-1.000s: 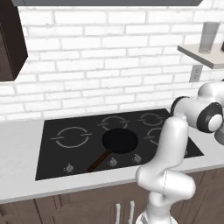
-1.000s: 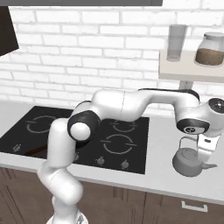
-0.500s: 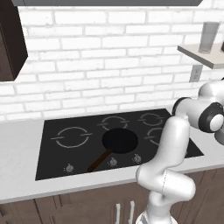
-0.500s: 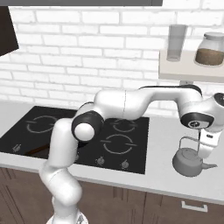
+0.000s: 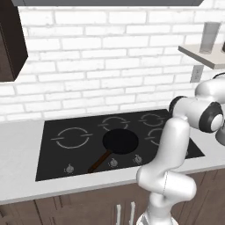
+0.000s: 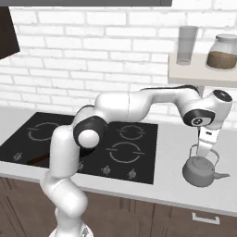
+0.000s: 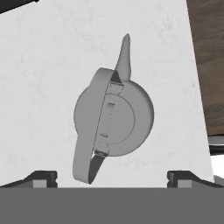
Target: Pick the kettle from the counter and place it on a stove burner. Then turn the burner on.
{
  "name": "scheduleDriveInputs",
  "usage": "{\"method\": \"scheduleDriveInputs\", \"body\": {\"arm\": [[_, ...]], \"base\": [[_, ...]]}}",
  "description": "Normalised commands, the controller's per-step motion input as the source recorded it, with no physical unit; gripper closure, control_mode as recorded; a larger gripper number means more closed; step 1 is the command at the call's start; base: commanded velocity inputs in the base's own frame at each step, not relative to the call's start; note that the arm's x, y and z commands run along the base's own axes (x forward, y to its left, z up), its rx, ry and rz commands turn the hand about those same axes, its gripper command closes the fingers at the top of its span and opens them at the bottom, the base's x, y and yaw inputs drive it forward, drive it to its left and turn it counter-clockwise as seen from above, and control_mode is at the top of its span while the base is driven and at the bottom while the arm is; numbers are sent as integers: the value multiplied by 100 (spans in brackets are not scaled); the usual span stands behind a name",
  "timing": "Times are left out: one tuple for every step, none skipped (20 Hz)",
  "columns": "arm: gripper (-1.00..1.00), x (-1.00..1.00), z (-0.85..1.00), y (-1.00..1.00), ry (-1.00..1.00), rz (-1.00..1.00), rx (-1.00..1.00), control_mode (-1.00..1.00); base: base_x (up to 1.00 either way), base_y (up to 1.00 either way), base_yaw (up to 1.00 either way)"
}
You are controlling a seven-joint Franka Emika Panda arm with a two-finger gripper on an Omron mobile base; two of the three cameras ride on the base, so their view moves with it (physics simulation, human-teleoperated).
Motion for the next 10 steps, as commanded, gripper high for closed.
{"method": "scheduleDriveInputs", "body": {"arm": [[-100, 19, -37, 11, 3, 0, -3, -100], [-100, 19, -37, 6, 1, 0, -2, -100], [-100, 19, -34, 4, 0, 0, -1, -100], [-100, 19, -26, 0, 0, 0, -2, -100], [-100, 19, -19, 0, 0, 0, -1, -100], [-100, 19, -13, 0, 0, 0, -1, -100], [-100, 14, -8, 0, -2, 0, 0, -100], [-100, 11, -9, 0, -1, 0, -1, -100], [-100, 9, -16, 0, 0, 0, -2, -100], [-100, 9, -21, 0, 0, 0, -3, -100]], "base": [[0, 0, 0], [0, 0, 0], [0, 0, 0], [0, 0, 0], [0, 0, 0], [0, 0, 0], [0, 0, 0], [0, 0, 0], [0, 0, 0], [0, 0, 0]]}}
